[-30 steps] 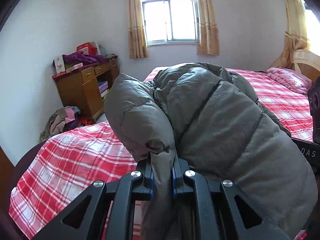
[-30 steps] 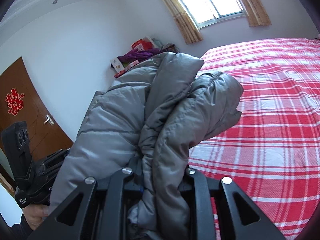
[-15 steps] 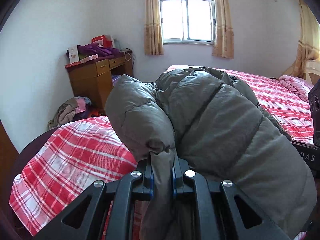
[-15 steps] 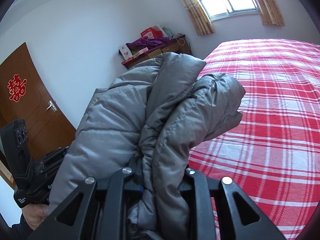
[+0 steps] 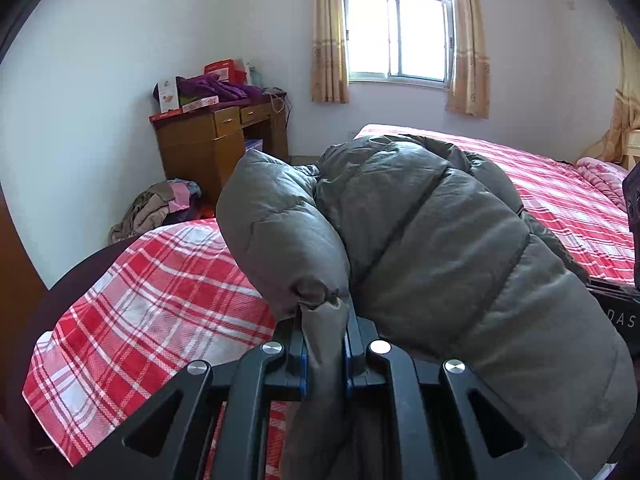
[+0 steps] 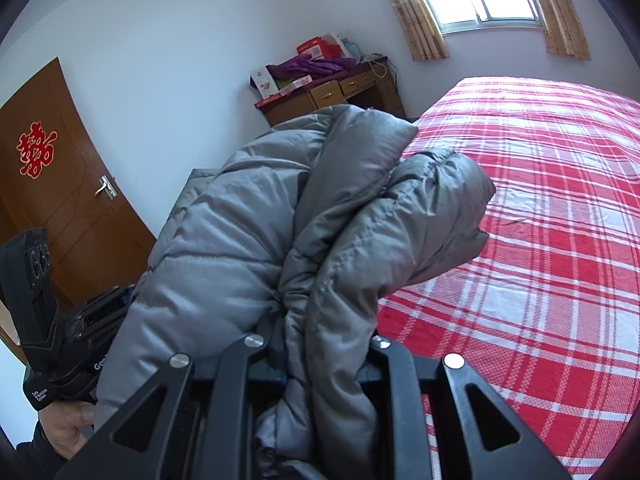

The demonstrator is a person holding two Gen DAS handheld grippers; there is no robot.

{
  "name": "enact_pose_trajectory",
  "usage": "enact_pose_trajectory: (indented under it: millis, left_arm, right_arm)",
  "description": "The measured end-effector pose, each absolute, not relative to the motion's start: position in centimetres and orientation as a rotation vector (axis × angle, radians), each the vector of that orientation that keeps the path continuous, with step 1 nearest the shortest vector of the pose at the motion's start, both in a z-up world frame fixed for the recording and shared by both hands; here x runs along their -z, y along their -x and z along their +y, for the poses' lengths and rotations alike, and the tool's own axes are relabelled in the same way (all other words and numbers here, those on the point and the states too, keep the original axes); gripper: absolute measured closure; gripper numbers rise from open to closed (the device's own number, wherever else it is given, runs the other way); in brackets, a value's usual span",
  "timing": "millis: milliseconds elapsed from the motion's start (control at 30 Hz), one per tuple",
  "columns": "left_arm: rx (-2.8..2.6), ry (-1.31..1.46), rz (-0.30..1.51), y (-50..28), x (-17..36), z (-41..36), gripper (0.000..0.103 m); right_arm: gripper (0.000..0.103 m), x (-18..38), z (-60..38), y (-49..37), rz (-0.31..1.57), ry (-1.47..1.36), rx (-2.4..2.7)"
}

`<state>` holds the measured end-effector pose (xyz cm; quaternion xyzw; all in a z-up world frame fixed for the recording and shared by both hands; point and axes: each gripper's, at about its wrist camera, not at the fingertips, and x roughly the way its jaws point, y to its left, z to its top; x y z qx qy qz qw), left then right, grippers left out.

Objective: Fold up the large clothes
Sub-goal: 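Lift the jacket bundle with both grippers and carry it across the bed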

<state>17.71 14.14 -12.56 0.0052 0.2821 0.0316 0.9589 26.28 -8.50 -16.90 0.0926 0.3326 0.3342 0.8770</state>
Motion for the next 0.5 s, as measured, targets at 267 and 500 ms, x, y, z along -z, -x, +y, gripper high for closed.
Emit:
enact_pose_trajectory:
  millis: [267,500]
  left_arm:
    - [-0.106,-0.032,0.602,-17.9,14.8,15.7,0.089]
    - [-0.145,-0.024,0.635,-18.3,16.9,17.2,0.081]
  right_arm:
    - [0.081,17.9,-6.6,-26.9,0.731,-0.138,-0.702]
    - [0.08,19.9,-4.8,-27.5,0.776,-0.068,-0.663]
